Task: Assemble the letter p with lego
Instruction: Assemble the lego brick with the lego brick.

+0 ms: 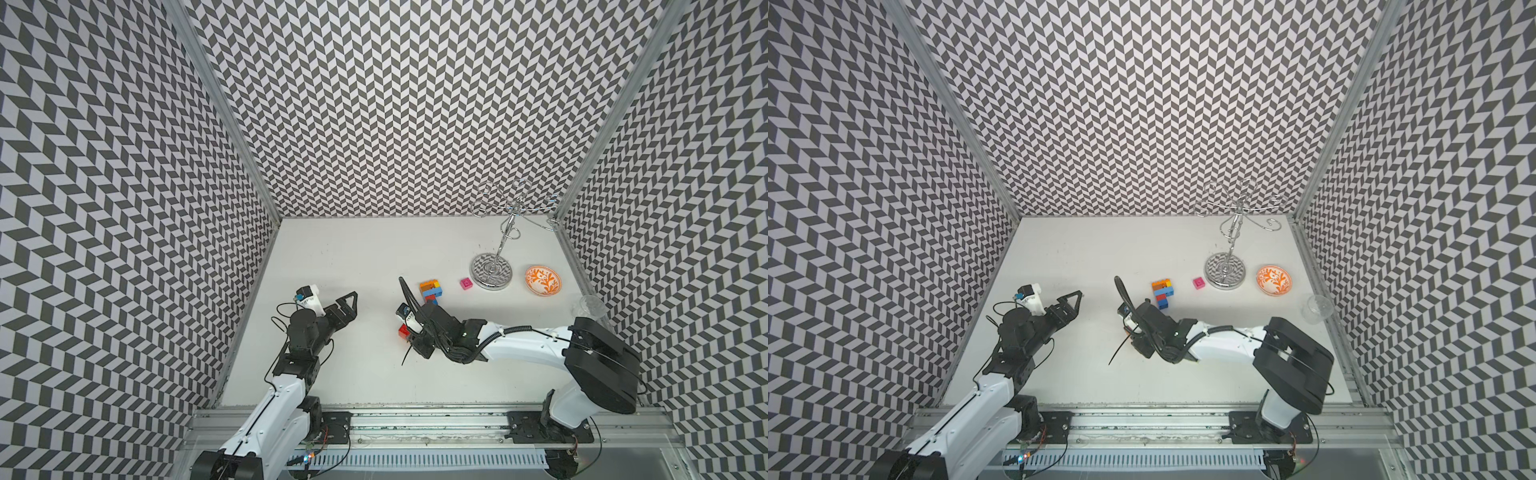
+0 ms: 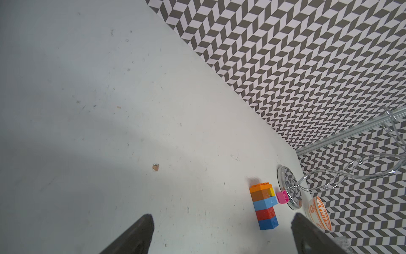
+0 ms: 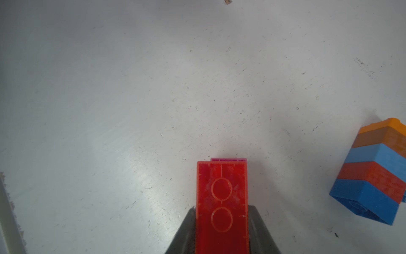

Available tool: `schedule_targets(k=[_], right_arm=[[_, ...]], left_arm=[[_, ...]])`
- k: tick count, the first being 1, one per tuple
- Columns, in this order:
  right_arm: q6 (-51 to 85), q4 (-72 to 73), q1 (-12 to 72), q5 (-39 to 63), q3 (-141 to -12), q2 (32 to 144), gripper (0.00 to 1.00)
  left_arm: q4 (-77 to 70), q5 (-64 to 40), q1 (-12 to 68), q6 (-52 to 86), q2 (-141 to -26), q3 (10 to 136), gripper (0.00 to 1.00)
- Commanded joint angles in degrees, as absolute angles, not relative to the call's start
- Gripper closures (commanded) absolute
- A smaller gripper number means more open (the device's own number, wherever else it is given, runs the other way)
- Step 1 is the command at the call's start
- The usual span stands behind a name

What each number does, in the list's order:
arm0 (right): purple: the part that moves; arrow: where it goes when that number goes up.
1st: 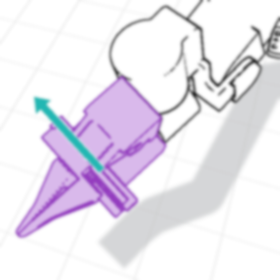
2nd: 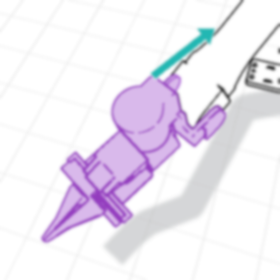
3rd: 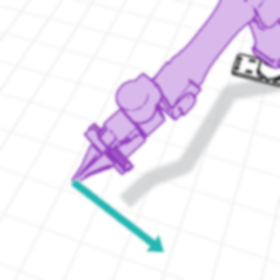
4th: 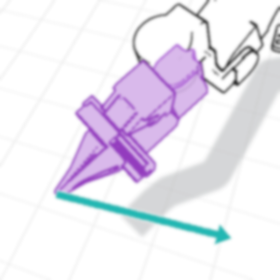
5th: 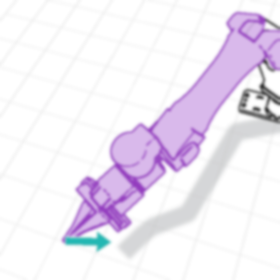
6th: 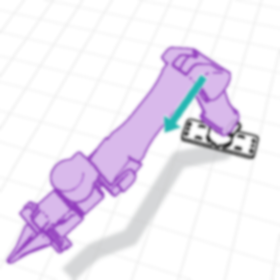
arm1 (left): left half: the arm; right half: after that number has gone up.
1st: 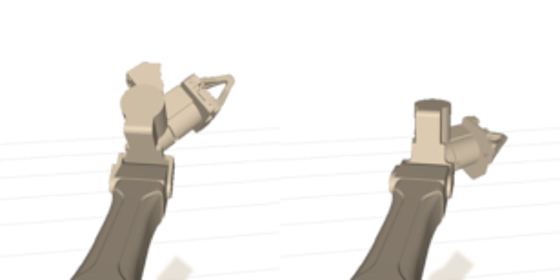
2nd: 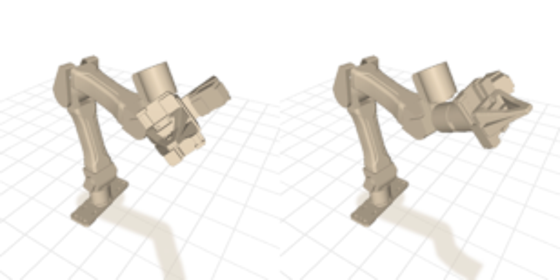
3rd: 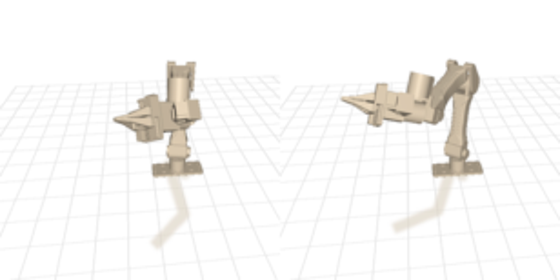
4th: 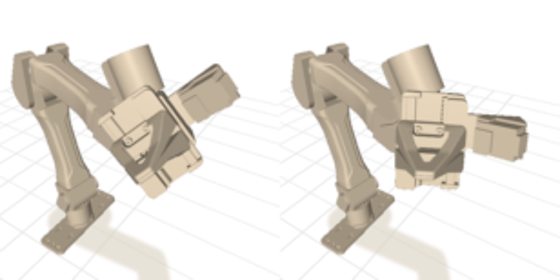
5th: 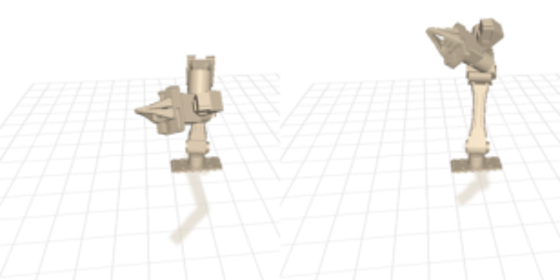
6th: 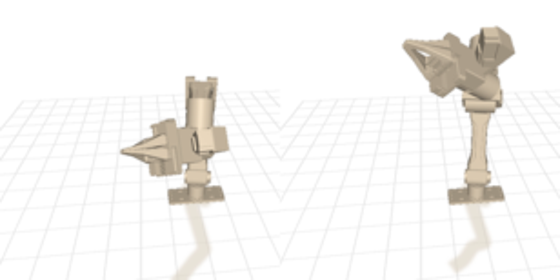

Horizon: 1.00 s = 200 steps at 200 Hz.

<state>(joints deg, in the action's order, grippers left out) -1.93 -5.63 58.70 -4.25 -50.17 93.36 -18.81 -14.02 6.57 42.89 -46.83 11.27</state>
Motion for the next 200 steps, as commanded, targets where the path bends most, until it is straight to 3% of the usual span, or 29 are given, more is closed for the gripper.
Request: schedule_targets(k=[1, 200], right_arm=[[-2.57, -4.48, 58.5, -5.11, -51.77, 95.06, 1.0], [-1.14, -6.91, 57.02, 0.39, -47.52, 96.03, 1.0]], left_arm=[[-22.17, -15.22, 6.21, 41.02, -47.67, 10.81, 0.0], [-23.33, -16.34, 6.11, 40.96, -49.02, 10.46, 0.0]])
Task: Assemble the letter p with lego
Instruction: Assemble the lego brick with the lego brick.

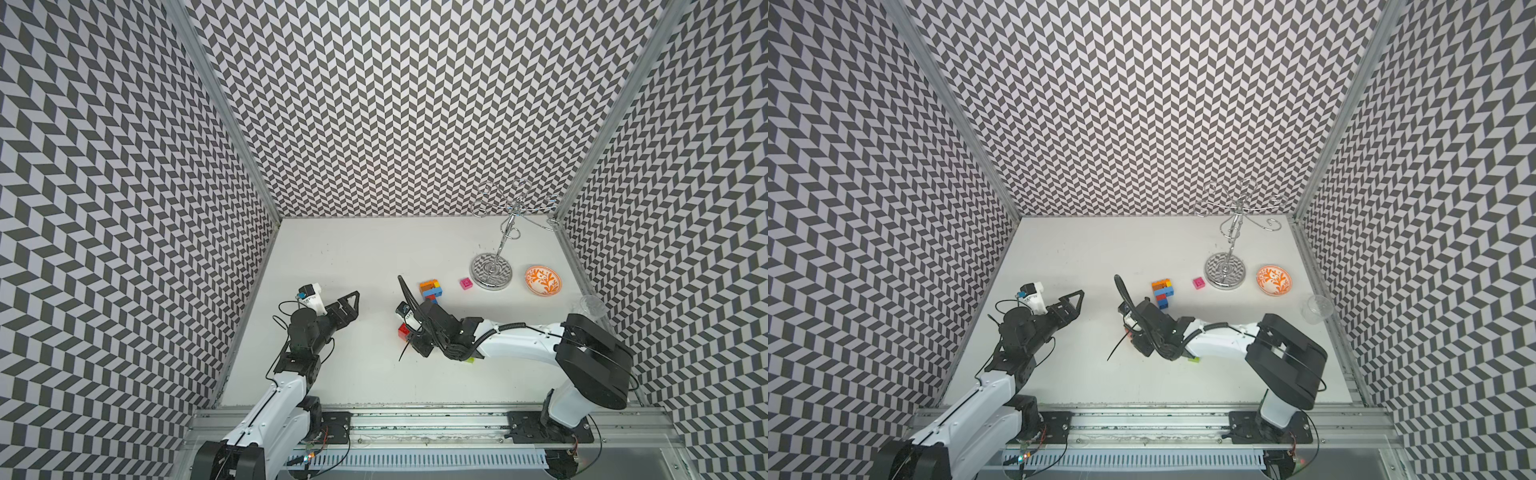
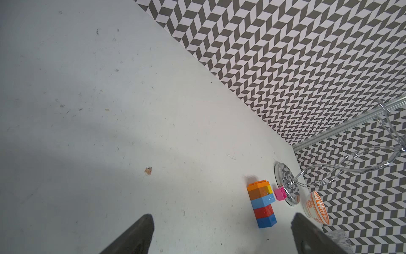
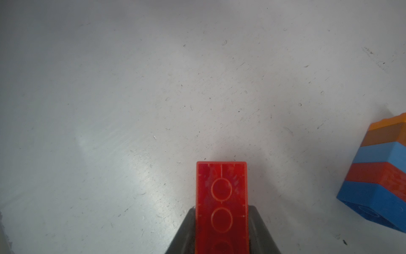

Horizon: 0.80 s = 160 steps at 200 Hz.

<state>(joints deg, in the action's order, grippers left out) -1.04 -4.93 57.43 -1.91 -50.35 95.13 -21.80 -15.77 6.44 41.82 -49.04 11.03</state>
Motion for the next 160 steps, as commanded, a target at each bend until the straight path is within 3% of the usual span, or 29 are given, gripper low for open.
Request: schedule_targets(k=[1, 64, 160], right_arm=[[-1.14, -6.84, 57.03, 0.46, -47.49, 96.05, 1.0], [1.28, -9.14, 57.41, 3.71, -48.72, 100.84, 1.0], [2.06, -19.92, 59.59, -4.85, -54.31, 106.61, 1.0]], left_arm=[[-23.31, -16.3, 6.09, 40.96, -48.99, 10.46, 0.0], [-23.41, -16.35, 6.11, 40.96, -49.13, 10.46, 0.0], [-23.43, -16.92, 6.19, 41.04, -49.16, 10.52, 0.0]])
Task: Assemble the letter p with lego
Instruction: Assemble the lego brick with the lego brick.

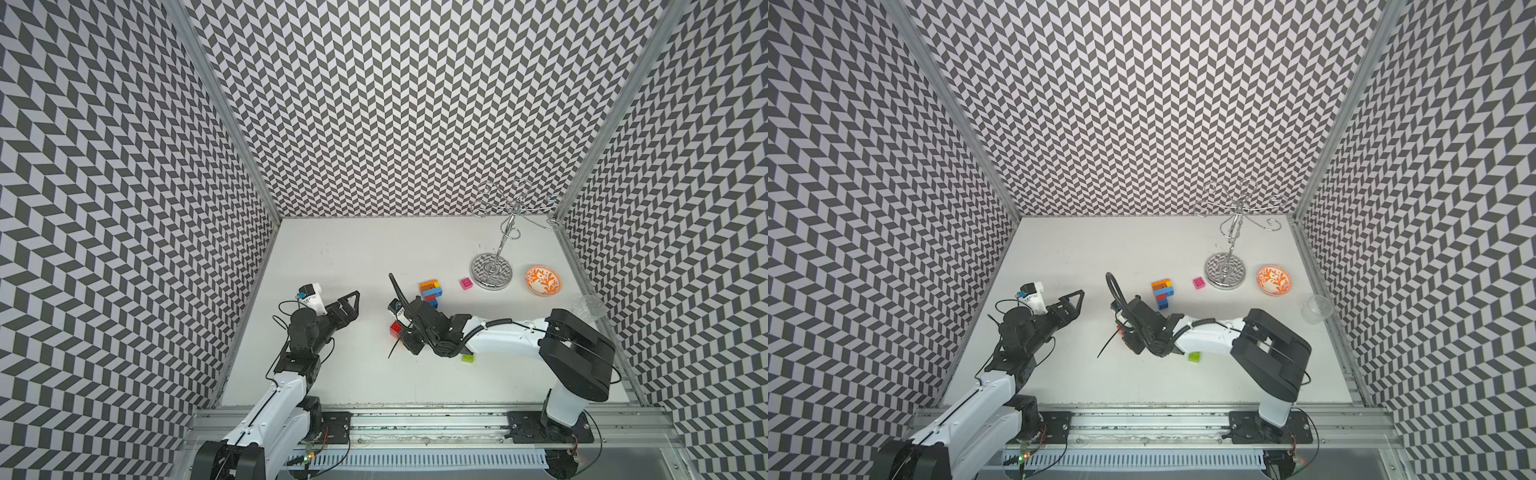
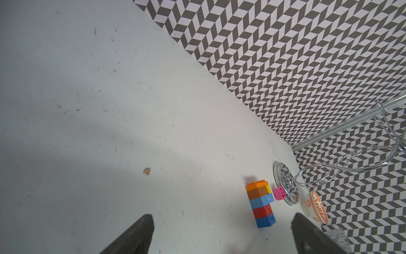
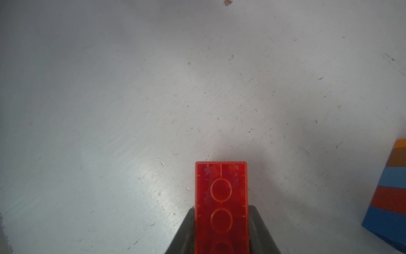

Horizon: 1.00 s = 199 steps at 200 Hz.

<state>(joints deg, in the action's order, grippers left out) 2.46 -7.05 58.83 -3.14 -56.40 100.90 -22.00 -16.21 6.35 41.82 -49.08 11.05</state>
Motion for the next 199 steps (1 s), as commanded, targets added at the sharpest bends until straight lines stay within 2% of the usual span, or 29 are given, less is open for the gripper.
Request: schedule_targets(k=[1, 53, 72, 122, 158, 172, 199], right_arm=[[2.04, -19.98, 59.68, -4.84, -54.36, 106.61, 1.0], [1.53, -23.1, 60.19, -5.84, -55.89, 108.43, 1.0], [1.8, -23.38, 60.18, -5.98, -56.15, 107.24, 0.95], [4.34, -23.12, 59.46, -4.68, -60.9, 98.78, 0.52], [5.67, -20.86, 57.76, -2.66, -61.33, 94.16, 0.33], [6.38, -19.78, 57.15, -2.72, -60.75, 92.84, 0.33], [7.32, -17.42, 56.24, -2.23, -60.2, 91.71, 0.4]], left_arm=[[-23.4, -16.94, 6.13, 41.04, -49.15, 10.54, 0.0], [-23.54, -17.43, 6.21, 41.04, -49.24, 10.55, 0.0], [-23.69, -17.66, 6.17, 41.04, -49.57, 10.63, 0.0], [-23.67, -18.16, 6.29, 41.04, -49.31, 10.63, 0.0], [-23.81, -18.58, 6.29, 41.04, -49.31, 10.55, 0.0], [-23.83, -18.64, 6.38, 41.0, -49.31, 10.46, 0.0], [-24.16, -18.84, 6.43, 41.04, -49.57, 10.46, 0.0]])
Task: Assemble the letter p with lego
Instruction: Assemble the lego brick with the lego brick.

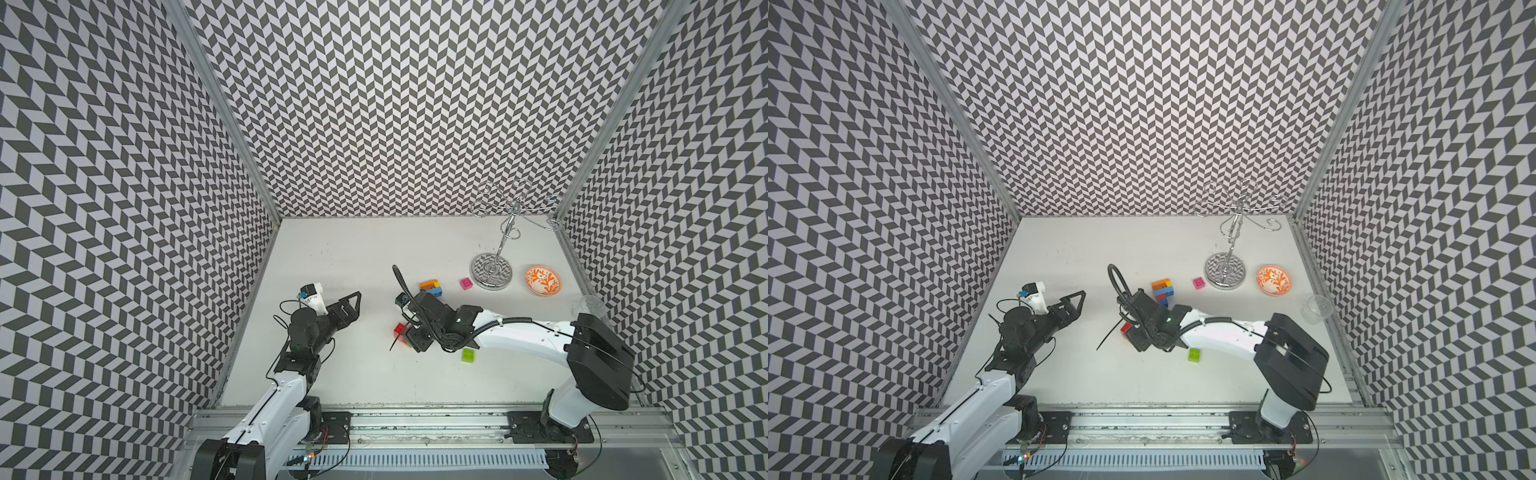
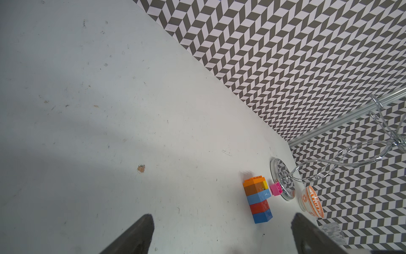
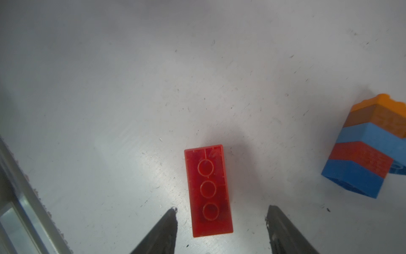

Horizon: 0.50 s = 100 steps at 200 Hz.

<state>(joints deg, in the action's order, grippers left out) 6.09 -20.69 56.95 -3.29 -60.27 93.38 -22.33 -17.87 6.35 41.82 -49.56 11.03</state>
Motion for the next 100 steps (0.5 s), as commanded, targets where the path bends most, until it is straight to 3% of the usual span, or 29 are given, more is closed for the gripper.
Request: schedule_targets(k=[1, 100], right_arm=[[7.31, -17.32, 56.24, -2.17, -60.2, 91.73, 0.4], [5.69, -17.27, 56.5, 0.03, -61.79, 99.0, 0.52]], left_arm=[[-24.21, -18.87, 6.47, 41.04, -49.61, 10.46, 0.0], [-25.03, -18.99, 6.95, 40.78, -51.41, 10.63, 0.0]])
